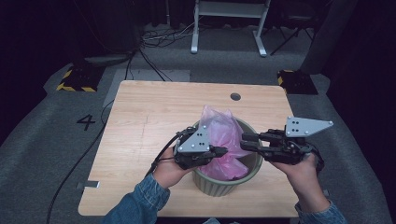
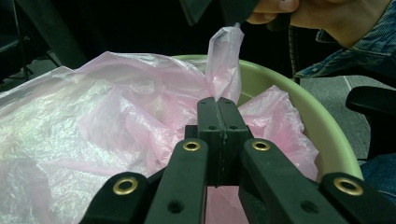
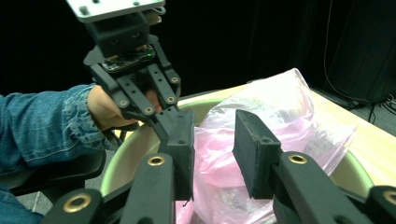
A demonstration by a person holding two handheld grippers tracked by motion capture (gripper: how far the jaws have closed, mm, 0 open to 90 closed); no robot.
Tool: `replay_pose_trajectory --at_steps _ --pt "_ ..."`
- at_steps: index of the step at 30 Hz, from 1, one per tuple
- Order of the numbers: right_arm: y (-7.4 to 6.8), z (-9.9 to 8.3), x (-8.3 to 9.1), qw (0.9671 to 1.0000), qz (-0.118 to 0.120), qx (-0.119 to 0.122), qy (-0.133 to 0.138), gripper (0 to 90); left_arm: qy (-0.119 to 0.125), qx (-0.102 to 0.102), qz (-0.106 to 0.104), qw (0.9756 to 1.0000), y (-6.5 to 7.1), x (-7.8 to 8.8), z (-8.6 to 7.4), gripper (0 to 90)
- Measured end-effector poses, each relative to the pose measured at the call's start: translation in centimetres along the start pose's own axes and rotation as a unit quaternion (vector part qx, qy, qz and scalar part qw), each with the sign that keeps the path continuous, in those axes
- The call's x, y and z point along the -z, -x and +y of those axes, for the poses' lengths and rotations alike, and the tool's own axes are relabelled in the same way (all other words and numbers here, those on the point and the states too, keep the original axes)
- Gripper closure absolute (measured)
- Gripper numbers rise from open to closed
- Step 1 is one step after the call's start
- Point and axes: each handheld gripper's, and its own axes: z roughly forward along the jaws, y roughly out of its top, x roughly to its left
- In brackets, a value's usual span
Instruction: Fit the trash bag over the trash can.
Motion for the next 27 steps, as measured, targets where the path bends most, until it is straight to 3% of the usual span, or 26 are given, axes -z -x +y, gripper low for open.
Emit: replay_pose_trajectory --at_steps 5,10,14,27 --pt "-0.1 -0.1 0.4 0.9999 0.008 -0.002 0.01 67.1 0.001 0.001 -0.002 1.0 0.0 -0.1 0.0 89.8" --pt "-0.2 -0.2 -0.1 1.0 0.0 0.003 -0.009 73.3 0.002 -0.004 -0.005 1.0 0.1 -0.1 0.1 89.8" --pt "0.2 -0.3 -0.1 0.9999 -0.004 -0.003 -0.009 74.1 0.004 -0.006 -0.006 1.0 0.2 0.1 0.0 89.8" --pt "0.0 -0.8 -1.2 0.9993 0.021 -0.015 -0.026 65.8 0.016 0.007 -0.006 0.9998 -0.2 0.3 0.1 89.5"
